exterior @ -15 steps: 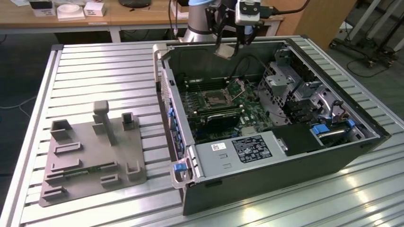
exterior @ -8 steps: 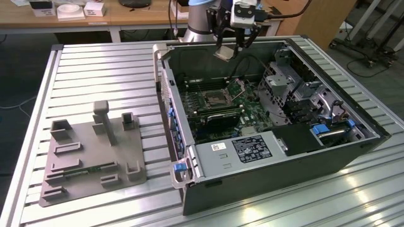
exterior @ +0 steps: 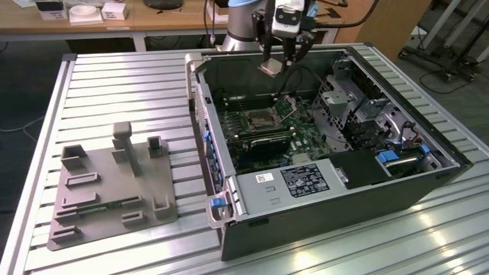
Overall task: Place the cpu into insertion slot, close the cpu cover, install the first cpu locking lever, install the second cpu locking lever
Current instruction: 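Place the cpu into insertion slot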
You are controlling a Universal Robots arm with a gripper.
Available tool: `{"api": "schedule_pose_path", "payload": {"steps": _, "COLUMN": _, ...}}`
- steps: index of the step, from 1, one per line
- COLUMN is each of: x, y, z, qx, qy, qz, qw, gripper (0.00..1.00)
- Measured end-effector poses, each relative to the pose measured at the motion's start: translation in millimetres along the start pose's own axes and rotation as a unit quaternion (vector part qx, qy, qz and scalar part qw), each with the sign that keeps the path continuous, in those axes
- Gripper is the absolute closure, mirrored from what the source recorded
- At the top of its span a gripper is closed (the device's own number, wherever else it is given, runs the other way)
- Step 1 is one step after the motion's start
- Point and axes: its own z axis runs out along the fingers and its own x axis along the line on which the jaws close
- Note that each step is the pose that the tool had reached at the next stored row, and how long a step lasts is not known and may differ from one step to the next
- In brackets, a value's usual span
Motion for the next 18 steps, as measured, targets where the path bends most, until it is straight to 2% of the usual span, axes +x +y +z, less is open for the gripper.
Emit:
{"api": "schedule_pose_path", "payload": {"steps": 4, "x": 0.0, "y": -0.3, "z": 2.3, "qx": -0.0005, "qy": -0.0025, "qz": 0.028, "qw": 0.9996, "gripper": 0.46}}
{"api": "schedule_pose_path", "payload": {"steps": 9, "x": 0.0, "y": -0.6, "z": 5.0, "qx": -0.0011, "qy": -0.0053, "qz": 0.059, "qw": 0.9982, "gripper": 0.46}}
{"api": "schedule_pose_path", "payload": {"steps": 14, "x": 0.0, "y": -0.9, "z": 7.9, "qx": -0.0016, "qy": -0.008, "qz": 0.09, "qw": 0.9959, "gripper": 0.46}}
{"api": "schedule_pose_path", "payload": {"steps": 18, "x": 0.0, "y": -1.2, "z": 10.2, "qx": -0.0015, "qy": -0.0098, "qz": 0.113, "qw": 0.9935, "gripper": 0.46}}
